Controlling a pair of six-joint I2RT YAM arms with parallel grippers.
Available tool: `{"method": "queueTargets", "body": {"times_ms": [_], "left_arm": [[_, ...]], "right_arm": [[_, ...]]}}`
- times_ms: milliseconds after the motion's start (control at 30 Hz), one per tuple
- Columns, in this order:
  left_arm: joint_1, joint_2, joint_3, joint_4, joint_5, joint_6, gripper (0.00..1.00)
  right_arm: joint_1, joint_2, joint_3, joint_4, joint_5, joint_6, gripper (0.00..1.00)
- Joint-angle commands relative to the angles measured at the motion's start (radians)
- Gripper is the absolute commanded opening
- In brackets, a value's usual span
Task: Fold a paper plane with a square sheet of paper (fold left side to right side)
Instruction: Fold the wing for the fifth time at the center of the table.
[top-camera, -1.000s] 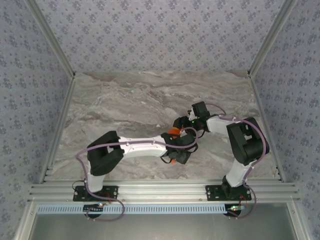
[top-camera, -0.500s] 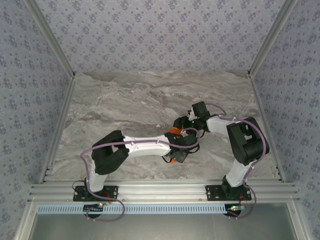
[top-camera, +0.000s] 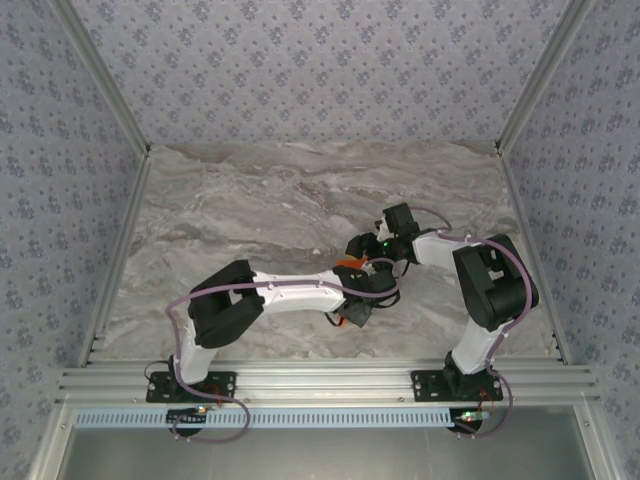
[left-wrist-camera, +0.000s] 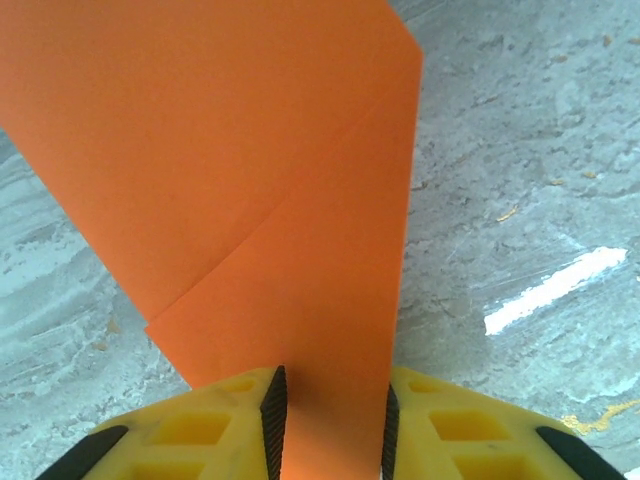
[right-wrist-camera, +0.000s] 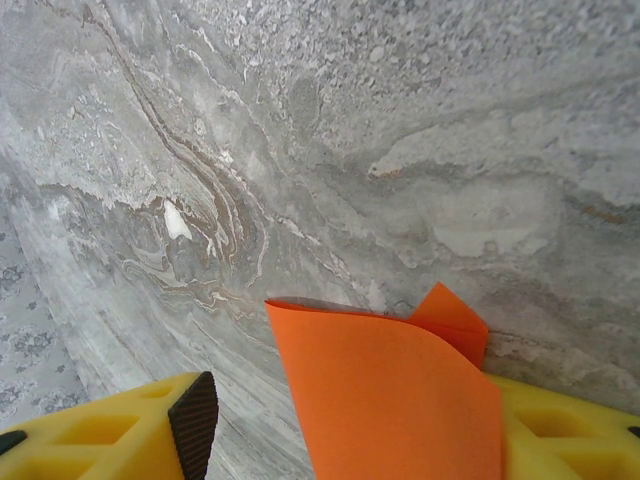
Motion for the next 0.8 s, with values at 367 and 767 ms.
{"method": "queueTargets", "body": {"times_ms": [367, 767], "left_arm": [[-0.007, -0.053, -0.028, 0.037, -0.019, 0.005, 0.14], [0.064, -0.222, -0.24, 0.292, 0.153, -0.035, 0.11]], "right_arm": [[0.013, 0.021, 0.023, -0.065, 0.014, -0.019, 0.63], [-0.011, -0.002, 0.023, 0.018, -0.057, 0.009, 0.75]]}}
